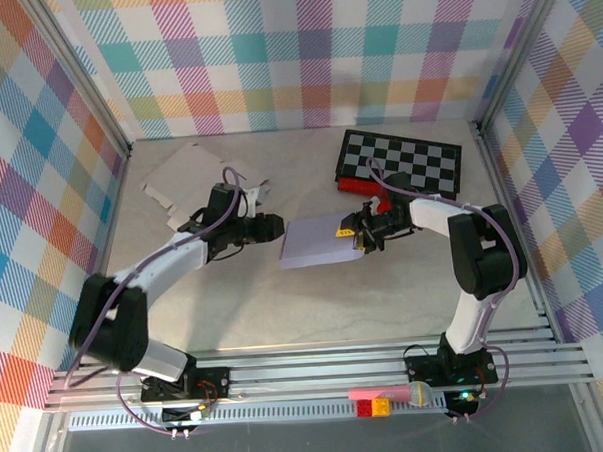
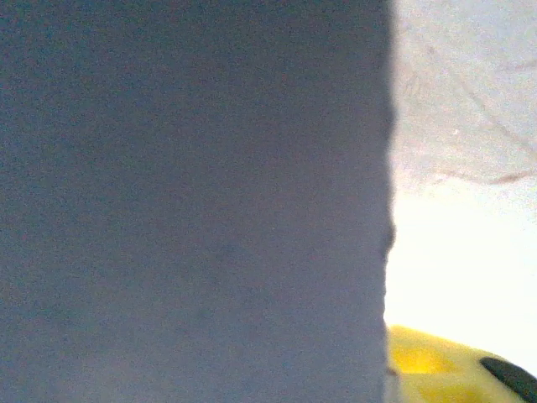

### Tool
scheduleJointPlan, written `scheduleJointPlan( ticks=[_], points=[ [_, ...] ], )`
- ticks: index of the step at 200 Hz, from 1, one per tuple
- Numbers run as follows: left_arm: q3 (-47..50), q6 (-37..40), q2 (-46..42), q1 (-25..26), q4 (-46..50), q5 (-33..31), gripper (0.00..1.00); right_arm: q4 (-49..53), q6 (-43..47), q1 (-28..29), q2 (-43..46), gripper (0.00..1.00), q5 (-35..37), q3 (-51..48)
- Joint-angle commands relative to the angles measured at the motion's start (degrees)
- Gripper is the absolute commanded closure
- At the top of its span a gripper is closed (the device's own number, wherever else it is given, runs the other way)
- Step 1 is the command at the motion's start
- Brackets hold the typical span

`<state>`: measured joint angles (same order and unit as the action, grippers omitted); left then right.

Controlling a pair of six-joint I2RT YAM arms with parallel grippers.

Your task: Fold the paper box

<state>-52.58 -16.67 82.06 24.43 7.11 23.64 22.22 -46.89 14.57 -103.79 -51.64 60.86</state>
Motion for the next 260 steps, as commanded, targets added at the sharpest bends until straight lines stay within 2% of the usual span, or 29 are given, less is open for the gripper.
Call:
scheduleJointPlan(
  ticks=[1, 28, 52, 79, 84, 89, 103, 132, 211, 241, 260],
  points=[
    [2.49, 17.21, -5.96, 4.99, 0.13, -0.65, 0.57, 5.07, -8.11, -0.90, 2.53, 0.59, -3.84, 1.37],
    [3.05, 29.50, -10.17, 10.32, 4.13, -3.73, 0.52, 10.10, -12.70, -2.03, 2.88, 0.60, -6.81, 1.39],
    [2.49, 40.45, -11.41, 14.36, 7.96, -5.77, 0.47, 15.98, -13.82, -3.11, 4.76, 0.61, -6.59, 1.32],
    [1.26, 48.44, -10.02, 16.76, 12.63, -9.58, 0.45, 19.62, -14.97, -4.08, 5.31, 0.62, -8.95, 0.62],
    [1.53, 49.82, -10.04, 16.96, 12.50, -9.54, 0.44, 20.50, -14.58, -4.22, 5.26, 0.62, -9.22, 0.71],
    [2.02, 51.59, -10.09, 17.04, 12.29, -8.96, 0.38, 21.19, -14.10, -4.31, 5.17, 0.62, -9.37, 0.84],
    [4.02, 55.75, -10.60, 17.63, 10.53, -7.44, 0.37, 22.67, -13.49, -4.59, 5.25, 0.62, -9.56, 0.76],
    [4.76, 57.00, -8.84, 18.28, 7.03, -11.25, 0.37, 23.70, -13.84, -4.81, 5.73, 0.63, -10.29, 0.28],
    [4.68, 58.59, -2.40, 19.61, 0.99, -13.56, 0.37, 25.98, -14.80, -5.84, 6.25, 0.66, -11.91, -2.50],
    [2.85, 57.04, -0.58, 19.61, 0.66, -14.32, 0.44, 25.08, -15.60, -6.56, 5.78, 0.65, -12.72, -5.31],
    [0.81, 56.40, 0.74, 19.54, 3.13, -13.04, 0.52, 24.35, -15.50, -7.64, 4.98, 0.61, -12.71, -6.64]
  ],
)
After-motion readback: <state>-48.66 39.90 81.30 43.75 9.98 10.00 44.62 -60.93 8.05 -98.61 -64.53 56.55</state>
